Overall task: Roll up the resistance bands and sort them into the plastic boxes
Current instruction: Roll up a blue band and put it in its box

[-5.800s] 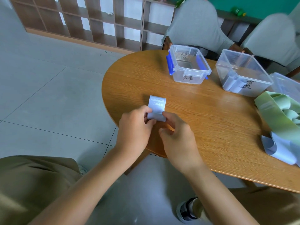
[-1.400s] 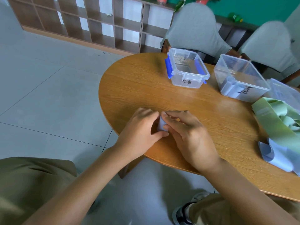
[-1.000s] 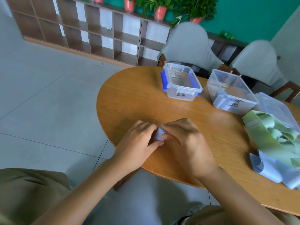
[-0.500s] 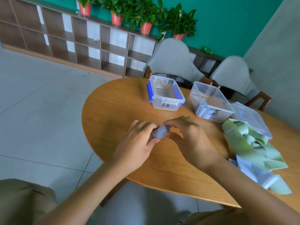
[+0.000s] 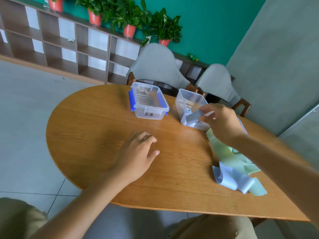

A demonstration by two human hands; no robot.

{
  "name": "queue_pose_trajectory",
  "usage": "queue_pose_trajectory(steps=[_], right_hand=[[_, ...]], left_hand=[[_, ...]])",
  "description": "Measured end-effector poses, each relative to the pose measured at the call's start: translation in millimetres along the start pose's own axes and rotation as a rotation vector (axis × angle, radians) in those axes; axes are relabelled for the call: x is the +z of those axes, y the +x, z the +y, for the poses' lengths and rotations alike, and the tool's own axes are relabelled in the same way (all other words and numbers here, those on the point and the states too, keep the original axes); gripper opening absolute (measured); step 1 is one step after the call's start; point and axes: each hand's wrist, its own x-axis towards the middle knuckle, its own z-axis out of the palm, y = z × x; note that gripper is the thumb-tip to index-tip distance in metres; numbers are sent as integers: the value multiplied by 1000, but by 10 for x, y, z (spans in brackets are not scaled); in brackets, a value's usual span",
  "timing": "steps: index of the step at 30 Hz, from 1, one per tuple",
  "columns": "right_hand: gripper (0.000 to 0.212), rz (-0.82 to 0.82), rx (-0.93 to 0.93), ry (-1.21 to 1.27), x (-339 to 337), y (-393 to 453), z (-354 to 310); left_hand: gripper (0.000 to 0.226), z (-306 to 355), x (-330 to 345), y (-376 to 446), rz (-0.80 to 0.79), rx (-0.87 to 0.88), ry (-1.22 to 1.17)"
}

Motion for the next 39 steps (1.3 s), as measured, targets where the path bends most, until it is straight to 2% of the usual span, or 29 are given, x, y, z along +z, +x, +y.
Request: queue_pose_trajectory(steps=[6, 11, 19, 24, 39], right_hand=[[15, 72, 127, -5, -62, 454, 294], [28, 113, 123, -128, 27, 765, 477], [21, 18, 75, -274, 256, 1205, 774], [31, -53, 76, -311, 403, 1341, 857], [37, -126, 29, -356, 711, 1741, 602]], left_hand=[[45, -130, 59, 20, -73, -1, 122], [45, -194, 144, 4, -110, 5, 135], [39, -273, 231, 9, -72, 43, 166], [37, -282, 231, 4, -65, 39, 177], [36, -280, 225, -16, -38, 51, 191]])
